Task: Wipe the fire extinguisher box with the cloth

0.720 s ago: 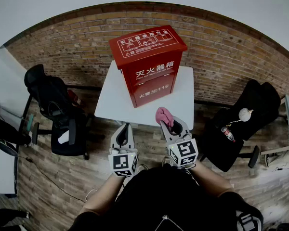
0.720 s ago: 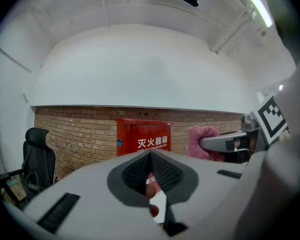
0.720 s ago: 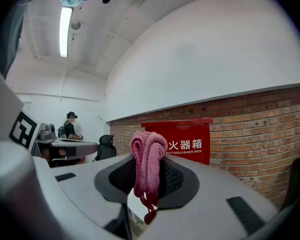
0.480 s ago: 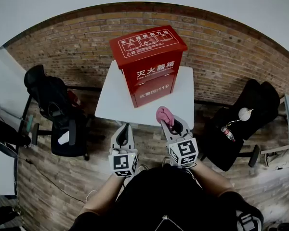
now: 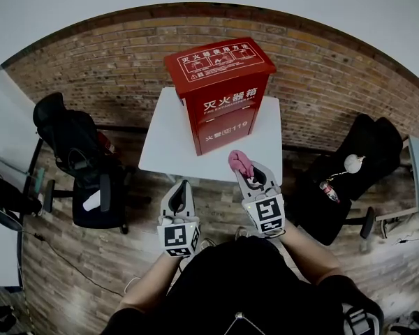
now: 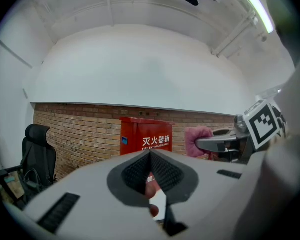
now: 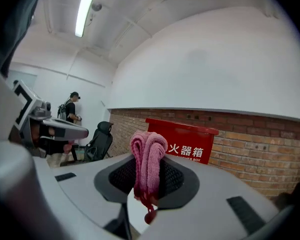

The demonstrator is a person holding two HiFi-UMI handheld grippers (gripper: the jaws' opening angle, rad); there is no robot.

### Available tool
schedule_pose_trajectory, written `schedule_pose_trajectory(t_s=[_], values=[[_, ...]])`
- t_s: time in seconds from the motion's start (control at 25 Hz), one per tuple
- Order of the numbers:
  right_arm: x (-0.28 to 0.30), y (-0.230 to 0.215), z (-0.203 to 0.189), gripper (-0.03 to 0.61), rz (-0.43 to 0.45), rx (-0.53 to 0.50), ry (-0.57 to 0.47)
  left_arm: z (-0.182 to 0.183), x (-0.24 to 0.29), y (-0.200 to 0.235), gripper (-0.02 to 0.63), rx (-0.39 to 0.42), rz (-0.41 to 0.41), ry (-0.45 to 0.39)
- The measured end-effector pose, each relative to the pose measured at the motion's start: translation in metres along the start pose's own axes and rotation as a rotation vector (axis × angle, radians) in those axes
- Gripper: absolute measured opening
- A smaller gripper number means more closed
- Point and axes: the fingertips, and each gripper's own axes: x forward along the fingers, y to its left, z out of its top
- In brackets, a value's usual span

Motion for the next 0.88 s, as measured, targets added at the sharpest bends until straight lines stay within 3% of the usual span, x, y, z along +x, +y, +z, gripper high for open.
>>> schedule_pose_trajectory(t_s=[0.48, 0.72, 0.88], values=[[0.051, 0.019, 0.021, 0.103, -0.07, -0.542, 0.031, -0.011, -0.026, 0.048, 0.028, -0.029, 0.062, 0.003], [0.095, 0.021, 0.019, 0.103, -0.028, -0.74, 0.017, -0.022, -0.032, 0.071, 0.028, -0.042, 0.203, 0.025], [0.114, 0.008, 0.018, 0.101, 0.002, -0.792, -0.014, -0.031, -0.021, 0.073, 0.028, -0.062, 0.291, 0.053]])
